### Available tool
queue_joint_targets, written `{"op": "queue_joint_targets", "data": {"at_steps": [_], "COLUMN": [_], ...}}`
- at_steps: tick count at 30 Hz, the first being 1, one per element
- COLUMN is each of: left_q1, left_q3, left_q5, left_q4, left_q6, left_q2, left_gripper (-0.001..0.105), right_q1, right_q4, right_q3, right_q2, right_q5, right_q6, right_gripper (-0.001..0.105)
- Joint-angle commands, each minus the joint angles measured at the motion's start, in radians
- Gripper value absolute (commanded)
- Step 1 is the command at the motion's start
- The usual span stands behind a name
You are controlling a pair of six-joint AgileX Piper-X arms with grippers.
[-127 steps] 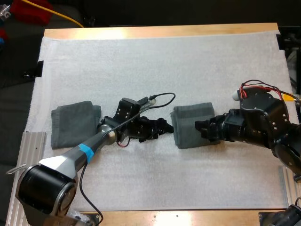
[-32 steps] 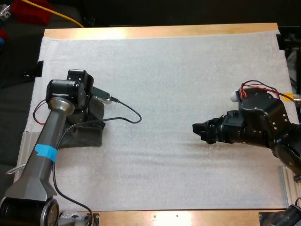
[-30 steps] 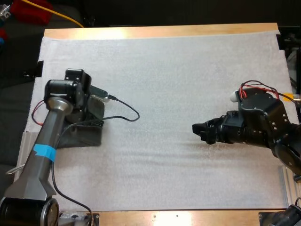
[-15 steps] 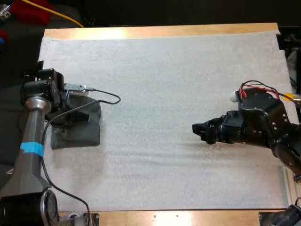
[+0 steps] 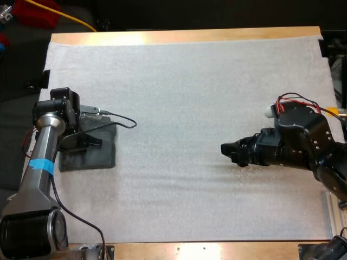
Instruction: Pick towel from pile, fold and stack
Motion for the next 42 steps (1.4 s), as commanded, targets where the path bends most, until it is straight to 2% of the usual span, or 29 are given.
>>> {"op": "queue_joint_targets", "data": {"at_steps": [1,7,11,13,16,17,22,23,30,34,37,38,39,42], "left_q1": [0.000,0.000,0.000,0.000,0.000,0.000,0.000,0.000,0.000,0.000,0.000,0.000,0.000,0.000], "left_q3": [0.002,-0.036,-0.055,-0.056,-0.056,-0.056,-0.056,-0.056,-0.058,-0.072,-0.091,-0.099,-0.098,-0.098], "left_q5": [-0.018,-0.030,-0.004,0.054,0.180,0.260,0.272,0.263,0.261,0.261,0.261,0.261,0.250,0.246], "left_q4": [0.002,0.002,-0.005,-0.028,-0.069,-0.149,-0.200,-0.215,-0.239,-0.230,-0.202,-0.165,-0.022,0.022], "left_q6": [-0.014,-0.014,-0.015,-0.028,-0.060,-0.093,-0.106,-0.106,-0.106,-0.106,-0.106,-0.106,-0.098,-0.098], "left_q2": [-0.008,-0.072,-0.118,-0.139,-0.140,-0.135,-0.098,0.002,0.139,0.109,0.073,0.035,-0.031,-0.039], "left_gripper": [0.070,0.068,0.068,0.068,0.068,0.068,0.068,0.068,0.068,0.068,0.068,0.068,0.068,0.068], "right_q1": [-0.004,-0.004,-0.004,-0.004,-0.004,-0.004,-0.004,-0.004,-0.004,-0.004,-0.004,-0.004,-0.004,-0.004], "right_q4": [0.004,0.004,-0.005,-0.037,-0.091,-0.118,-0.119,-0.119,-0.119,-0.119,-0.119,-0.119,-0.119,-0.119], "right_q3": [-0.008,-0.008,-0.008,-0.008,-0.008,-0.008,-0.008,-0.008,-0.008,-0.008,-0.008,-0.008,-0.008,-0.008], "right_q2": [-0.004,-0.004,-0.004,-0.004,-0.004,-0.004,-0.004,-0.004,-0.004,-0.004,-0.004,-0.004,-0.004,-0.004], "right_q5": [-0.009,-0.010,-0.048,-0.083,-0.110,-0.121,-0.121,-0.121,-0.121,-0.121,-0.121,-0.121,-0.121,-0.121], "right_q6": [-0.010,-0.010,-0.010,-0.010,-0.010,-0.005,-0.004,-0.004,-0.004,-0.004,-0.004,-0.004,-0.004,-0.004], "right_gripper": [0.064,0.064,0.064,0.064,0.064,0.064,0.064,0.064,0.064,0.064,0.064,0.064,0.064,0.064]}}
